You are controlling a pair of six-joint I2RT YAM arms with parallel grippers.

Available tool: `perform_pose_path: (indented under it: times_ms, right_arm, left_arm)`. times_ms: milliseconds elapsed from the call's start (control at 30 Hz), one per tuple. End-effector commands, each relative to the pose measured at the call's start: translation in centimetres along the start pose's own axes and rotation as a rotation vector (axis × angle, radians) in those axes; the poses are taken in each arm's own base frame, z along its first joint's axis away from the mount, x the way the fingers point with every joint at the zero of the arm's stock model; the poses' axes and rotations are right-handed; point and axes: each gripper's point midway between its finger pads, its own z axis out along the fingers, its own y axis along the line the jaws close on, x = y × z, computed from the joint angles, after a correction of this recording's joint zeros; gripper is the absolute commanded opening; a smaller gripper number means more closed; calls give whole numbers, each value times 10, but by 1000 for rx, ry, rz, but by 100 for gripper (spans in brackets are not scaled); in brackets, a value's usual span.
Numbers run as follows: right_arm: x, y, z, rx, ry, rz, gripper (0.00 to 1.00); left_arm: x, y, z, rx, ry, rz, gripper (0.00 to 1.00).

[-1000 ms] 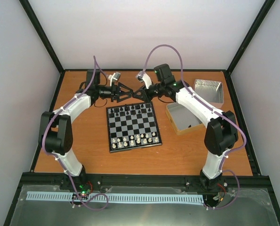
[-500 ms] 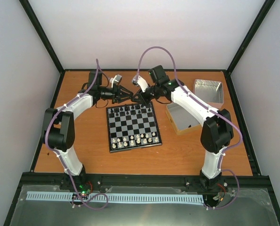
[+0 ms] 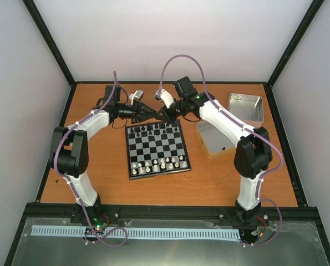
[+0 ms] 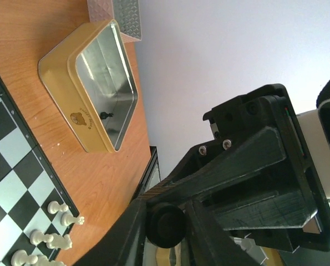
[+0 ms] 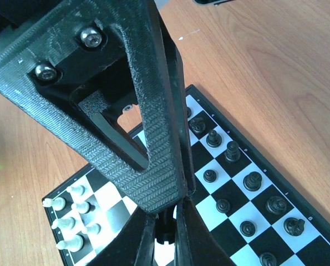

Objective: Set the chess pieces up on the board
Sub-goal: Place the chess piece on the chessboard.

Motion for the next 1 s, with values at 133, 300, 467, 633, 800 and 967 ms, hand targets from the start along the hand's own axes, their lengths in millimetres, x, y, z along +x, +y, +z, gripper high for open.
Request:
perform_pose_path:
  times_ms: [133,300,467,633,800,967]
  right_arm:
    - [-5,-7,3,41,-6,17,9]
    - [-11,-8,-4,47,-29,81,41]
    - [-33,-8,-45,-89,-301,257,63]
    - [-51,-13,-57,-153,-503,454,74]
    - [-64,-19,-50,-240,-546,575,73]
    - [-61,-29,-38,-238,-524,658,70]
  left_arm:
    - [-2,-10,1,21,12,12,7]
    - [-3,-16,0,28,6,32,5]
    - [-14,-26,-7,39,-74,45,7]
    - [-26,-43,-14,125,-175,-81,7]
    - [-31,-54,-21,247,-246,-238,7]
    - [-42,-66,-28,320,-304,-319,7]
